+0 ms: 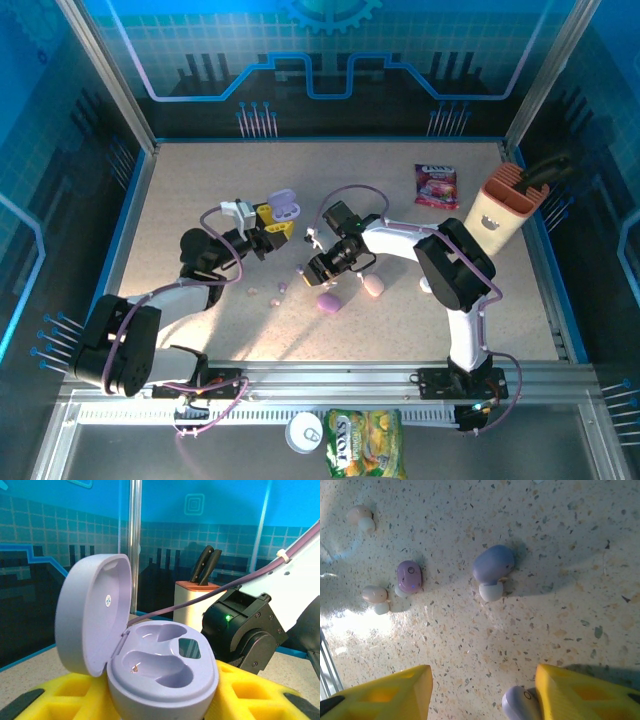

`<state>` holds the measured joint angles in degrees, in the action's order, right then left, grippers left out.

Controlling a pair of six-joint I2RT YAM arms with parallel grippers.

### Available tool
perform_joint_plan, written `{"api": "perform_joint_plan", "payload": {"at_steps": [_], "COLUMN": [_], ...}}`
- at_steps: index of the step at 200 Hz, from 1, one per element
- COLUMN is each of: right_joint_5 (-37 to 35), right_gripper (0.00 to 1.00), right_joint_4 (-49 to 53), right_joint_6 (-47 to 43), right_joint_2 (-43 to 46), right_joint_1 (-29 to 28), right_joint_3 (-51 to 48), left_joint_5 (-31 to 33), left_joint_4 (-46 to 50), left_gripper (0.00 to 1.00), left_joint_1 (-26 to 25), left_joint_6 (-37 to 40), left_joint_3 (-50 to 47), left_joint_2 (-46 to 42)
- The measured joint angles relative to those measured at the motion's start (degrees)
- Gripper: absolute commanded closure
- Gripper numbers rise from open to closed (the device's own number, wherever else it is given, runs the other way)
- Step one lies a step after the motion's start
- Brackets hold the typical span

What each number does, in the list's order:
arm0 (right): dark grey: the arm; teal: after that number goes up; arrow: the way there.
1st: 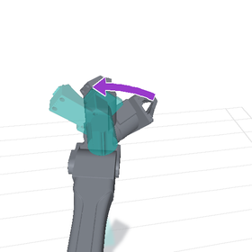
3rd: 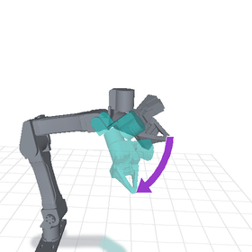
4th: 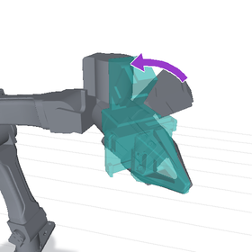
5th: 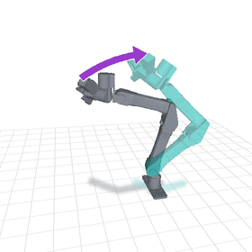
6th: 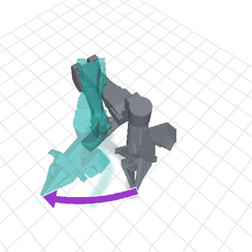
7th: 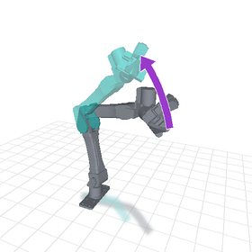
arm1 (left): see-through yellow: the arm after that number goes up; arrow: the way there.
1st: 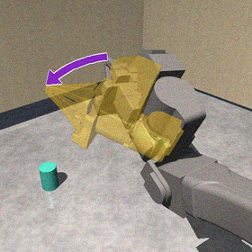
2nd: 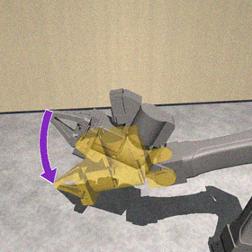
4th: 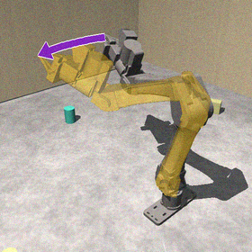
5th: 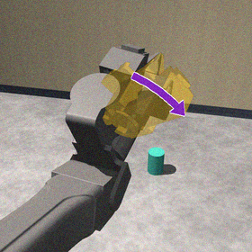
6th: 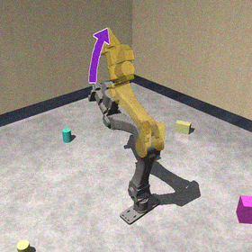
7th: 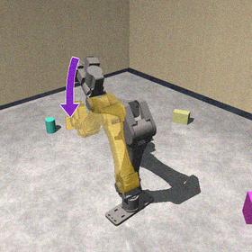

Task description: Insert wireless bluetooth earbuds into charging case

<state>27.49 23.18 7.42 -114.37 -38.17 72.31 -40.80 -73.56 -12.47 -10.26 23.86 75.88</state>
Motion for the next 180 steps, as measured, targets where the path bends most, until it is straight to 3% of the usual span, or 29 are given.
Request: {"api": "perform_joint_plan", "payload": {"at_steps": [180], "right_joint_5": [2.99], "right_gripper": [0.71], "right_joint_4": [-0.28], "right_joint_6": [-0.09], "right_joint_2": [0.46], "right_joint_1": [1.88], "right_joint_3": [-3.04], "left_joint_5": [-0.66], "left_joint_4": [-0.02], "left_gripper": [0.59], "left_joint_1": [0.04], "left_joint_6": [-0.37], "left_joint_3": [1.31], "left_joint_2": [1.22]}}
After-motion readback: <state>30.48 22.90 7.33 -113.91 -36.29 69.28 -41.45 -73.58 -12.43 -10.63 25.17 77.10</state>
